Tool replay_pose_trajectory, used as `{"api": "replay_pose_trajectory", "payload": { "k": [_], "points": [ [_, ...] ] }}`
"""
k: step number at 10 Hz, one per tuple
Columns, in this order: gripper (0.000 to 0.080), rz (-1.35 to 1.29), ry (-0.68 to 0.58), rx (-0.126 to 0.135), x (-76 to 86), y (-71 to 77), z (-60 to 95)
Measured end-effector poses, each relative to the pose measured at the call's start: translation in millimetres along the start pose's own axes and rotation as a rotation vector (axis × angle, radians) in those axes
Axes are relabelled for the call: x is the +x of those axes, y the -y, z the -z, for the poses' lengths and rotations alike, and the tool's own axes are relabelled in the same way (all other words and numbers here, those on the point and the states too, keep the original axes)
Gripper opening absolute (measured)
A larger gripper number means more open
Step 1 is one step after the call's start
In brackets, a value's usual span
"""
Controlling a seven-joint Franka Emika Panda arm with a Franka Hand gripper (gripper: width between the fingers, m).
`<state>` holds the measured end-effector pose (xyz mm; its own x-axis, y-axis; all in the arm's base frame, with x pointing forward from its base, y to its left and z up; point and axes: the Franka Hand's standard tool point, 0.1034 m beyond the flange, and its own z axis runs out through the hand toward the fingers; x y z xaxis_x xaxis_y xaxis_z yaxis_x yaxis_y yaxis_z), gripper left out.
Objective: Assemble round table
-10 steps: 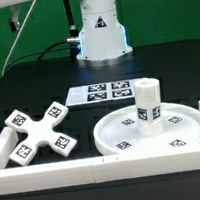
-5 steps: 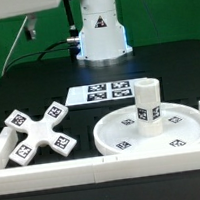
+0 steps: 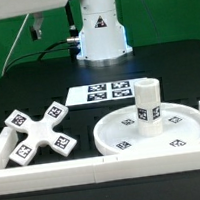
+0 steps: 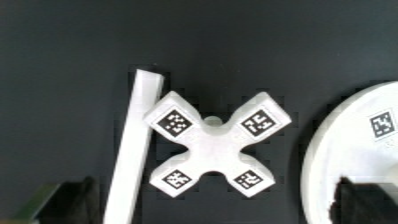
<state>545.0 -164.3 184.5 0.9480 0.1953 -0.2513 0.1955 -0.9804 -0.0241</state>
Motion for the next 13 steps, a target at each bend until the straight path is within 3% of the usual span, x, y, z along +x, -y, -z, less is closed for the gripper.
{"api": "replay_pose_trajectory", "payload": {
  "k": [3,4,9,11,13],
  "points": [
    [0.0649,-0.079,0.026,-0.028,43.7,24.9,-15.4],
    [0.0649,-0.101,0.034,-0.033,49.1,31.7,-21.8],
    [0.0649,-0.093,0.045,-0.032,49.2,31.0,-25.6],
    [0.0649,-0.114,0.122,-0.03,57.6,23.0,-38.7],
    [0.0649,-0.133,0.156,-0.038,65.3,27.3,-49.2]
  ]
}}
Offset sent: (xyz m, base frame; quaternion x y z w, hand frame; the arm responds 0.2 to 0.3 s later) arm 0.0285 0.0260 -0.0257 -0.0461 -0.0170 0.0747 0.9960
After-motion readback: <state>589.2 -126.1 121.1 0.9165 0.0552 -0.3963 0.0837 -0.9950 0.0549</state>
